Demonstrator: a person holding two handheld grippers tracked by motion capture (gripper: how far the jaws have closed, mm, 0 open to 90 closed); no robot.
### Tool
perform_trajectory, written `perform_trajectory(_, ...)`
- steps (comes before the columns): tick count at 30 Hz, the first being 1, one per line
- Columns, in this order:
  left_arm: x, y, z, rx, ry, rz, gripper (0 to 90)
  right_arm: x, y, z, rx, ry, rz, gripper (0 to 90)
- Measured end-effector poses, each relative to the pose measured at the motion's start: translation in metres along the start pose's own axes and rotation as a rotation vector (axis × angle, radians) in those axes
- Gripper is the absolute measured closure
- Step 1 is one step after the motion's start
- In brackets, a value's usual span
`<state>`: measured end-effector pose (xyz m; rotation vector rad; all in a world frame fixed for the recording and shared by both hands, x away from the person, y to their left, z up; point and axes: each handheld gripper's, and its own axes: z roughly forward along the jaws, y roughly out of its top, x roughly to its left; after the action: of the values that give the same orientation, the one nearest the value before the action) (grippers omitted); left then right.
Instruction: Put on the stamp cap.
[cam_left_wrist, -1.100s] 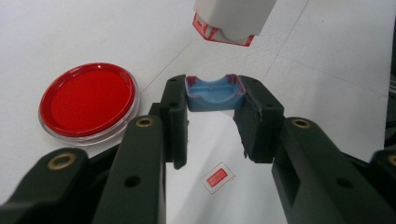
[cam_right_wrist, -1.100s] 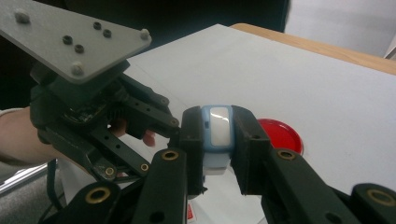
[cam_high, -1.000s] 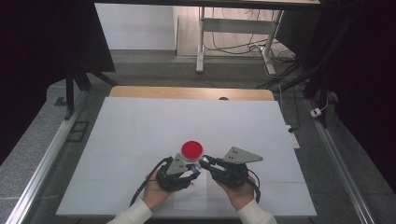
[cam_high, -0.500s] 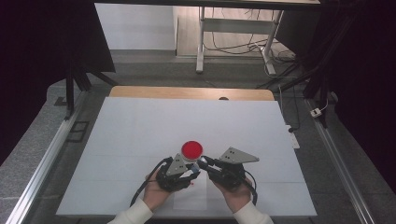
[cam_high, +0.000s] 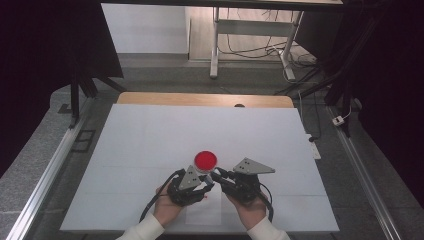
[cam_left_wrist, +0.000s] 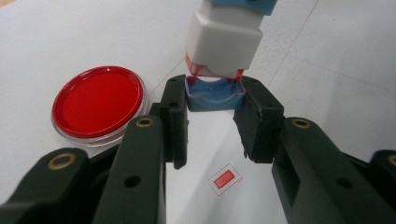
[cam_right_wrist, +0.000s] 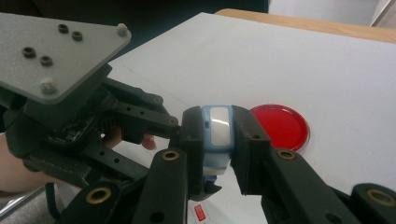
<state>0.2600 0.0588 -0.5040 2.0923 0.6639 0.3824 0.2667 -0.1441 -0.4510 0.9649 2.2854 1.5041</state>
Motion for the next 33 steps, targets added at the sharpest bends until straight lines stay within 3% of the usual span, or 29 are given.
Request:
perform_trajectory(18,-0.004,0.000,0.001,0.000,0.034,0.032,64.7,0.002,-0.002,0.004,0.031,-0.005,0.057,74.9)
perform_trajectory(25,-0.010,0.000,0.001,0.011,0.085,0.085,64.8,0.001,-0.002,0.005,0.054,-0.012,0.085,74.9)
perform_trajectory(33,-0.011,0.000,0.002,0.019,0.091,0.095,65.0,0.001,-0.002,0.005,0.064,-0.007,0.088,75.0)
